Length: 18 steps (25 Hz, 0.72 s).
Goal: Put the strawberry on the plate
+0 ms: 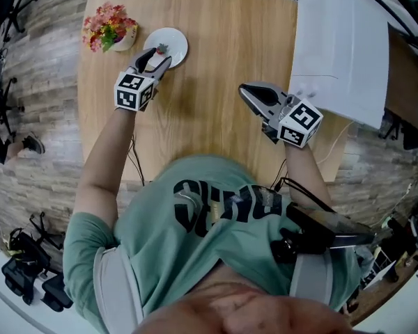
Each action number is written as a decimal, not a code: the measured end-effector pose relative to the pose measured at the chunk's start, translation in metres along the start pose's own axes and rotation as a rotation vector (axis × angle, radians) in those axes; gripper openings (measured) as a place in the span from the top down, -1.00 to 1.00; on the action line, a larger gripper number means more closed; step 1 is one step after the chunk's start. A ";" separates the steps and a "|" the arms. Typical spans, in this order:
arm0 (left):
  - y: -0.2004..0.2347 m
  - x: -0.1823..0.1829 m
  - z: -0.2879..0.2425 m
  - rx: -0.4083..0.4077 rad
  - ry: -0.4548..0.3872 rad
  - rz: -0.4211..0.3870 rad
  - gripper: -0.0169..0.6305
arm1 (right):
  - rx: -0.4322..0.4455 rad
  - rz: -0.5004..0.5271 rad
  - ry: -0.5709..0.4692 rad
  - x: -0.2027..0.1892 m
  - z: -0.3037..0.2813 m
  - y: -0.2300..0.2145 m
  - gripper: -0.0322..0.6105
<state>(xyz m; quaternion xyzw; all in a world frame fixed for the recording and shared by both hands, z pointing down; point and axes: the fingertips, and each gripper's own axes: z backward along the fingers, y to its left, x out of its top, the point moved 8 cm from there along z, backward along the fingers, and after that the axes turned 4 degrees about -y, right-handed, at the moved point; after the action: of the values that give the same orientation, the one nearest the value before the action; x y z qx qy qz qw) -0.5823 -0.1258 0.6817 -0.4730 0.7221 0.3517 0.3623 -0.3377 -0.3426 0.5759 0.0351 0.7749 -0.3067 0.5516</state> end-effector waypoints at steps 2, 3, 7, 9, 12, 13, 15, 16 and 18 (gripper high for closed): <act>-0.007 -0.005 0.024 -0.011 -0.033 0.052 0.29 | 0.021 0.011 0.005 0.001 -0.010 0.008 0.88; -0.012 -0.006 0.031 -0.023 -0.047 0.070 0.29 | 0.024 0.017 0.005 0.003 -0.012 0.011 0.88; -0.023 0.000 0.052 -0.123 -0.098 0.145 0.30 | -0.010 0.035 -0.004 0.012 -0.017 0.020 0.88; -0.029 0.006 0.072 -0.164 -0.128 0.171 0.31 | -0.010 0.042 0.002 0.017 -0.020 0.026 0.88; -0.040 0.014 0.105 -0.195 -0.183 0.170 0.64 | -0.012 0.049 0.013 0.024 -0.018 0.039 0.88; -0.043 0.016 0.117 -0.198 -0.198 0.164 0.77 | -0.014 0.052 0.017 0.026 -0.018 0.043 0.88; -0.045 0.017 0.139 -0.206 -0.222 0.147 0.93 | -0.018 0.062 0.028 0.029 -0.020 0.054 0.88; -0.045 0.017 0.149 -0.210 -0.230 0.138 0.93 | -0.020 0.068 0.032 0.031 -0.023 0.060 0.88; -0.042 0.015 0.167 -0.223 -0.240 0.127 0.93 | -0.026 0.074 0.040 0.035 -0.030 0.072 0.88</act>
<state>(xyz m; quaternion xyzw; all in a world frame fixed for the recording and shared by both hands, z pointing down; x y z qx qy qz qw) -0.5149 -0.0028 0.5803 -0.4182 0.6586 0.5058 0.3680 -0.3478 -0.2792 0.5199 0.0625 0.7879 -0.2751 0.5474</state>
